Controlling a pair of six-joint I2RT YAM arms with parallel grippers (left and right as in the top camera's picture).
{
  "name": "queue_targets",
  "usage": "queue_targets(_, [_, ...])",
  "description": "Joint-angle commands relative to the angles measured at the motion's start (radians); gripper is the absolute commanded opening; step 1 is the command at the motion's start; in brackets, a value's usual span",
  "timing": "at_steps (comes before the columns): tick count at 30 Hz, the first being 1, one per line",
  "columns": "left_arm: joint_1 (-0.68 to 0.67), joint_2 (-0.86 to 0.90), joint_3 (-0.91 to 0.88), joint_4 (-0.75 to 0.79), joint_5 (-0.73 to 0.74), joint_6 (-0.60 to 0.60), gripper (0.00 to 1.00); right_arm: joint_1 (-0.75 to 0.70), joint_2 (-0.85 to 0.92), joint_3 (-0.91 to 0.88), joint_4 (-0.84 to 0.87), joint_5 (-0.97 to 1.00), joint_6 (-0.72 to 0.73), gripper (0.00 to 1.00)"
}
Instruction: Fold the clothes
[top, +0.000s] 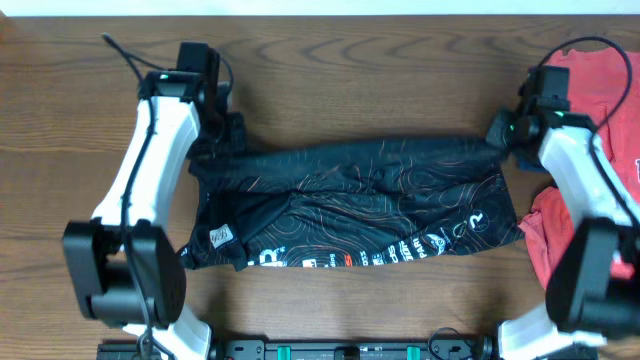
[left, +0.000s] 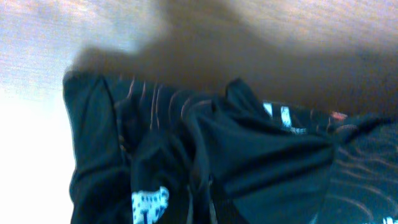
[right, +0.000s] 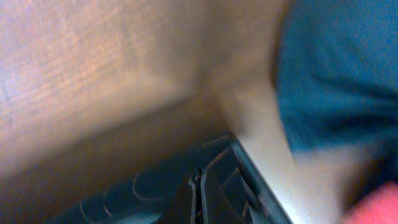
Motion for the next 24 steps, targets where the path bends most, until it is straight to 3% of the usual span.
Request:
queue_targets(1, [0.005,0.002,-0.004,-0.105,-0.005,-0.009,0.06,-0.007,-0.051,0.000,-0.127,0.073,-0.032,0.01])
queue_targets(6, [0.005,0.005,-0.040,-0.203,-0.008,-0.008,0.06,-0.007,-0.054,-0.004,-0.316,0.136,-0.032,0.01])
queue_targets(16, [0.005,0.005,-0.200,-0.206,-0.008,-0.024,0.07,-0.007,-0.053,-0.021,-0.423,0.165,-0.031,0.01])
queue_targets(17, [0.005,0.005,-0.212,-0.206,-0.008,-0.024,0.08,-0.007,-0.053,-0.021,-0.433,0.165,-0.032,0.06])
queue_targets(19, [0.005,0.005,-0.223,-0.216,-0.007,-0.024,0.16,-0.008,-0.053,-0.021,-0.450,0.172,-0.032,0.18])
queue_targets(21, [0.005,0.003,-0.224,-0.235,-0.005,-0.028,0.34,-0.008,-0.053,-0.021,-0.459,0.176,-0.032,0.19])
queue_targets(23, [0.005,0.003,-0.224,-0.261,-0.004,-0.028,0.77,-0.008,-0.053,-0.021,-0.467,0.176,-0.032,0.19])
queue_targets(24, [0.005,0.003,-0.224,-0.278,-0.004,-0.028,0.78,-0.008,-0.053,-0.021,-0.470,0.175,-0.032,0.20])
